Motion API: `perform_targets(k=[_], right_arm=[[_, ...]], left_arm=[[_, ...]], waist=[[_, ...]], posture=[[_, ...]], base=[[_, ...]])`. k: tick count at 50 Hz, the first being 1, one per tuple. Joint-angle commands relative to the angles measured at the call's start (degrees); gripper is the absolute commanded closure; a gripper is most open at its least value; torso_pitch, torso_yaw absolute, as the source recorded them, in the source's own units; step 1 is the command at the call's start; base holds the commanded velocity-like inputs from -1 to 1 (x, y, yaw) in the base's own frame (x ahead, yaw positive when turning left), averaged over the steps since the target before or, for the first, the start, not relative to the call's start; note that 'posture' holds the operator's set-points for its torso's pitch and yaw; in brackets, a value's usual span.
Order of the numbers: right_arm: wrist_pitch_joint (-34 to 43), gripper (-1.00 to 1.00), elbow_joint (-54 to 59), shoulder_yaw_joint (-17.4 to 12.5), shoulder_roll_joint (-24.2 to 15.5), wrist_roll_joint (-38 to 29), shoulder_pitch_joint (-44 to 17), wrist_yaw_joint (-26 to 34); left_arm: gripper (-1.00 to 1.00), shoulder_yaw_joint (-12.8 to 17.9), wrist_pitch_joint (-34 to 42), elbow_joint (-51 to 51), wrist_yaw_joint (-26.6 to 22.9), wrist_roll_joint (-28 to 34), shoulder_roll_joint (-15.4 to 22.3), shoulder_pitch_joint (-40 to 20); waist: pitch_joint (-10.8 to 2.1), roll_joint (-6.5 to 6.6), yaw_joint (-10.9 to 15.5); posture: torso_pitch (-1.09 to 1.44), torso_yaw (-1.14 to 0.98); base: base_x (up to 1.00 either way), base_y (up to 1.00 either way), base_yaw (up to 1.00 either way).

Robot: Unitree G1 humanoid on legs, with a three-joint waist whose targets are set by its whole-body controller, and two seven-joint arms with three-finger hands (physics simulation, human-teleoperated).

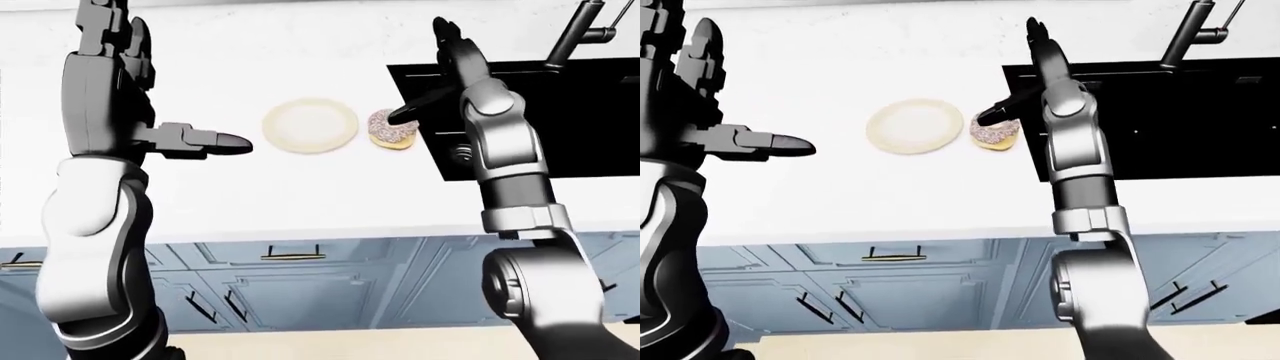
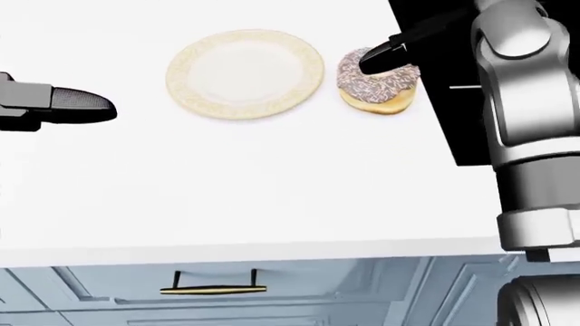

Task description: Place the pastries on the plates.

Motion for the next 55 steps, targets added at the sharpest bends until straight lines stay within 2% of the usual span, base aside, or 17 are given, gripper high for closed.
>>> perform_targets(k=[1, 8, 18, 30, 55], right_arm=[[-3.8, -1.00, -0.1, -0.4, -0.4, 0.1, -3.1, -0.9], [-5.3, -1.00, 3.0, 0.3, 0.6, -0.1, -3.7, -0.5], [-5.8, -1.00, 0.7, 1.8, 0.7, -5.4, 2.1, 2.2], [-5.5, -1.00, 0.1, 0.9, 0.7, -8.5, 4.9, 2.6], [-12.4, -1.00, 14.7, 1.1, 0.1, -8.9, 1.4, -2.0]], left_arm=[[-1.00, 0.6, -1.7, -1.1, 0.4, 0.4, 0.6, -1.2], [-1.00, 0.3, -1.7, -0.4, 0.3, 0.5, 0.6, -2.1], [-1.00, 0.2, -1.9, 0.0, 0.3, 0.5, 0.5, -2.3], [-1.00, 0.4, -2.1, -0.2, 0.3, 0.6, 0.6, -1.7], [-1.00, 0.5, -2.2, -0.6, 0.1, 0.6, 0.5, -1.1]], waist=[[-1.72, -0.11, 0.0], [-1.95, -0.13, 0.0], [-2.08, -0.45, 0.3], [-2.02, -0.56, 0.5], [-1.85, -1.03, 0.8]], posture=[[0.00, 0.00], [0.00, 0.00], [0.00, 0.00], [0.00, 0.00], [0.00, 0.00]], base=[[0.00, 0.00, 0.00], [0.00, 0.00, 0.00], [0.00, 0.00, 0.00], [0.00, 0.00, 0.00], [0.00, 0.00, 0.00]])
